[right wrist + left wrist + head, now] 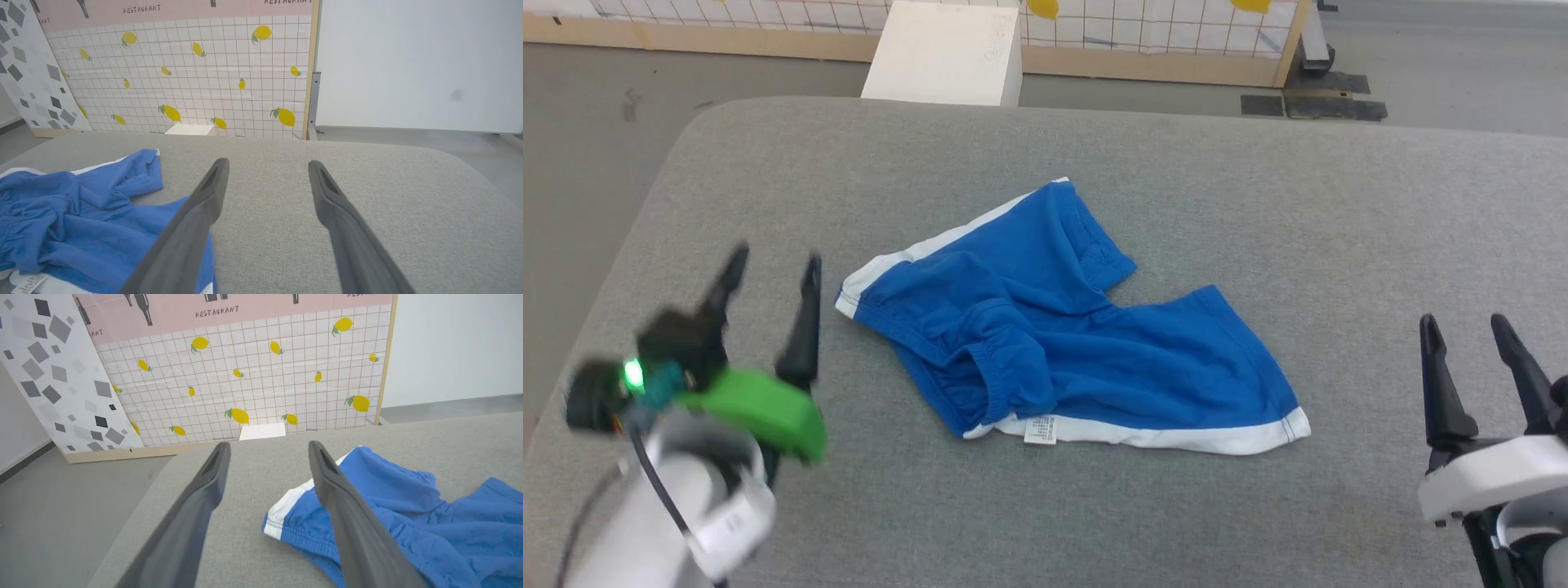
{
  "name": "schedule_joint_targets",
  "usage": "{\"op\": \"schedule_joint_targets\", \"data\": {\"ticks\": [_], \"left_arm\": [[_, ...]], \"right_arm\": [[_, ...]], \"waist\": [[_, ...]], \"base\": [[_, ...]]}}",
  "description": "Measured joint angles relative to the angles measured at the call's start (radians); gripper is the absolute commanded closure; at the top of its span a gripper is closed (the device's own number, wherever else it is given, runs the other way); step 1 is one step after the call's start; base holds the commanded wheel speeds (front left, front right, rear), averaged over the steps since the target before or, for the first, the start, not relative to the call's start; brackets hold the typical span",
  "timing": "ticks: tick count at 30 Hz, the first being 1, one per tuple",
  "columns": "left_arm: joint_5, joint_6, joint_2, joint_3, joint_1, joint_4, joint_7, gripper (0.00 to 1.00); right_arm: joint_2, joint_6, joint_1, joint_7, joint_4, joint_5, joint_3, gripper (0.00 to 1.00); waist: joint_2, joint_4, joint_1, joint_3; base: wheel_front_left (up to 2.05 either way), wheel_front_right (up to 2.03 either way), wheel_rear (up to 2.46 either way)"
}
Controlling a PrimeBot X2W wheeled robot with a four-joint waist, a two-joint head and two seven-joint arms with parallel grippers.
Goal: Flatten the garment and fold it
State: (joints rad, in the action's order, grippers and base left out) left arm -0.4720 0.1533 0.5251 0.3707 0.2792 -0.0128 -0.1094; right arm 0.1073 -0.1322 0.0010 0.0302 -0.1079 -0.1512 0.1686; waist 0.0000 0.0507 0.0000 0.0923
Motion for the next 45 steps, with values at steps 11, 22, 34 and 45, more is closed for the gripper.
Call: {"op": "schedule_joint_targets", "data": {"ticks": [11,22,34,45], "left_arm": [[0.022,-0.001,-0.022,0.165,-0.15,0.094,0.138,0.0],[-0.003,-0.055,-0.04,0.275,-0.099,0.104,0.41,0.0],[0.014,-0.03,-0.075,0.272,-0.032,-0.007,0.394,0.68],[0.009,-0.033,-0.079,0.271,-0.035,-0.001,0.362,1.0]], "right_arm": [[-0.029,0.0,0.042,-0.001,-0.018,0.002,0.006,0.0],[-0.036,0.0,0.042,0.001,-0.024,0.019,0.004,0.0],[-0.036,0.0,0.041,-0.001,-0.027,0.028,0.013,0.0],[-0.02,0.0,0.042,0.029,0.001,0.034,-0.004,0.0]], "waist": [[0.0,0.0,0.0,0.026],[0.0,-0.022,0.0,0.089],[0.0,-0.06,0.0,0.165],[0.0,-0.048,0.0,0.147]], "base": [[0.0,0.0,0.0],[0.0,0.0,0.0],[0.0,0.0,0.0],[0.0,0.0,0.0]]}}
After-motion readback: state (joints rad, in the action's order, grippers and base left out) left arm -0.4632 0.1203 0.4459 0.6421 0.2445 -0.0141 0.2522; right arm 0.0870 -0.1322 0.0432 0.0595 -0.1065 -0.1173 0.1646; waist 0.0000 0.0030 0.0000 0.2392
